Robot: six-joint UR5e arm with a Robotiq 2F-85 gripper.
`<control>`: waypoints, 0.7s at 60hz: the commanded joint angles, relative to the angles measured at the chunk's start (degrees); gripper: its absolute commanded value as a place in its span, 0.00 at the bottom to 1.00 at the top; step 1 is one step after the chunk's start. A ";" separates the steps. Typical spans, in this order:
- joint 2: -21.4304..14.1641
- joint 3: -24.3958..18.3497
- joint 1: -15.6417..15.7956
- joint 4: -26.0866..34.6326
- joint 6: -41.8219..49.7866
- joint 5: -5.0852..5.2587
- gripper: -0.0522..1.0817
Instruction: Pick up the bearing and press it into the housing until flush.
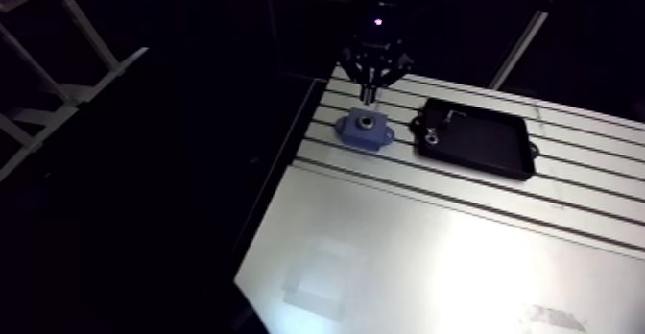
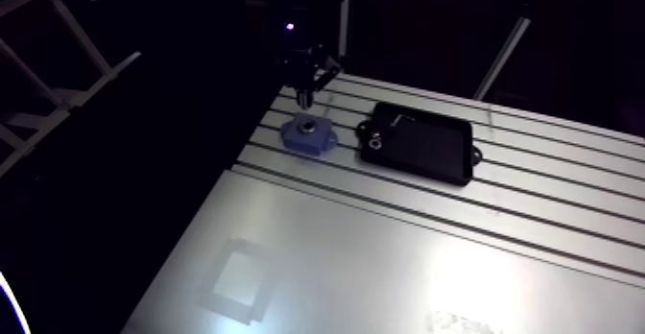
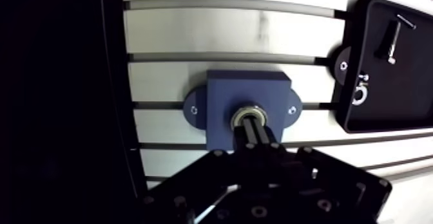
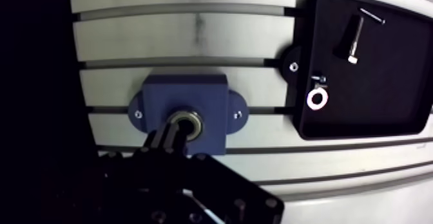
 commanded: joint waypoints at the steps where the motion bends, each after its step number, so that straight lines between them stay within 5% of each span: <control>1: -0.04 1.55 0.00 -1.14 -0.53 -0.06 1.00; 42: -0.04 3.59 -0.09 -3.85 -0.73 -0.08 1.00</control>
